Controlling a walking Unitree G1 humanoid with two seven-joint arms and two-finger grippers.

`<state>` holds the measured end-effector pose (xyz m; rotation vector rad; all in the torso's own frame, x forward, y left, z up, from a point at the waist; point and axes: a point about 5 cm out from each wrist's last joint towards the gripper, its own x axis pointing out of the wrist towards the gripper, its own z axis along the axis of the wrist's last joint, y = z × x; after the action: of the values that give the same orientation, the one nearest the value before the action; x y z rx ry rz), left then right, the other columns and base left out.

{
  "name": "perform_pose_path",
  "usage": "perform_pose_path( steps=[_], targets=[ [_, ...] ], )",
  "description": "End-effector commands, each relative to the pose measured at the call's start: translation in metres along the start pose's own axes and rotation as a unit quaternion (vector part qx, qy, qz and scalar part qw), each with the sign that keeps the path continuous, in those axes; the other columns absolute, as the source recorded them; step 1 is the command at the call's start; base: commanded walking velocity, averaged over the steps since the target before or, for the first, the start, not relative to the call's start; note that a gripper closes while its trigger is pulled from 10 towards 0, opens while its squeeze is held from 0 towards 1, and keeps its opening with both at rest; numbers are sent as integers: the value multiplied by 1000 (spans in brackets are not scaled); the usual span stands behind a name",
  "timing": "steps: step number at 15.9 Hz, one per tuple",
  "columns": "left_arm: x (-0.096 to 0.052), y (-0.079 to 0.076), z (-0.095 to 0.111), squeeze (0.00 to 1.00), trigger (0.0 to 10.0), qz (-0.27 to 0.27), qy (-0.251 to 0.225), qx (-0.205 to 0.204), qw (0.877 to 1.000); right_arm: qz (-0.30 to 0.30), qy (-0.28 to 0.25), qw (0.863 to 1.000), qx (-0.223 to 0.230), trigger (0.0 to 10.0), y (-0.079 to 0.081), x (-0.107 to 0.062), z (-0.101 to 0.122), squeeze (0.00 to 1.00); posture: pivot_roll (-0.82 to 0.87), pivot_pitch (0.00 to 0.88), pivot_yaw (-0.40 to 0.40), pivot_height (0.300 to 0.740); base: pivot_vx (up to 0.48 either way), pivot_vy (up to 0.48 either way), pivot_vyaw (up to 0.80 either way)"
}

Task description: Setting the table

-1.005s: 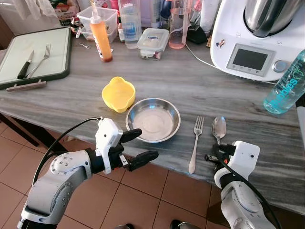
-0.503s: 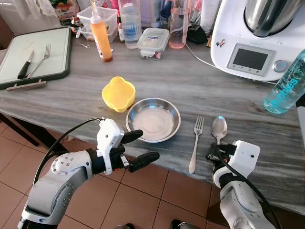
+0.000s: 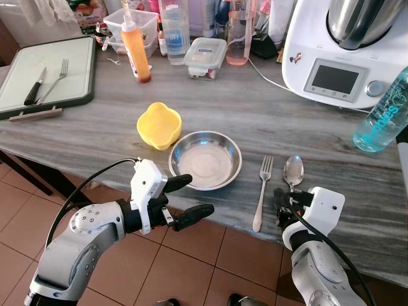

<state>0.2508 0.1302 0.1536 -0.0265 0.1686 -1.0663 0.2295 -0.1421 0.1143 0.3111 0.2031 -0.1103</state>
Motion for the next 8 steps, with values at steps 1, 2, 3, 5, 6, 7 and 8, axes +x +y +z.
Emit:
perform_pose_path(
  steps=[1, 2, 3, 5, 6, 7, 8],
  targets=[
    [-1, -1, -1, 0, 10000, -1, 5, 9, 1000, -9, 27, 999, 31, 10000, 5, 0, -12, 1000, 61, 160, 28, 740, 0, 0, 0],
    [0, -2, -1, 0, 10000, -1, 5, 9, 1000, -8, 27, 999, 30, 10000, 4, 0, -12, 1000, 61, 161, 28, 740, 0, 0, 0],
    [-1, -1, -2, 0, 10000, -1, 6, 9, 1000, -7, 28, 999, 30, 10000, 5, 0, -13, 1000, 61, 159, 27, 740, 0, 0, 0],
    [0, -1, -3, 0, 10000, 0, 7, 10, 1000, -5, 29, 999, 30, 10000, 5, 1, -13, 1000, 60, 159, 28, 740, 0, 0, 0],
    [0, 0, -3, 0, 10000, 0, 7, 10, 1000, -4, 29, 999, 30, 10000, 5, 1, -13, 1000, 60, 159, 29, 740, 0, 0, 0],
    [0, 0, -4, 0, 10000, 0, 7, 10, 1000, -4, 29, 999, 29, 10000, 5, 0, -13, 1000, 60, 159, 29, 740, 0, 0, 0],
    [0, 0, -4, 0, 10000, 0, 8, 10, 1000, -4, 29, 999, 30, 10000, 5, 0, -13, 1000, 59, 161, 30, 740, 0, 0, 0]
  ],
)
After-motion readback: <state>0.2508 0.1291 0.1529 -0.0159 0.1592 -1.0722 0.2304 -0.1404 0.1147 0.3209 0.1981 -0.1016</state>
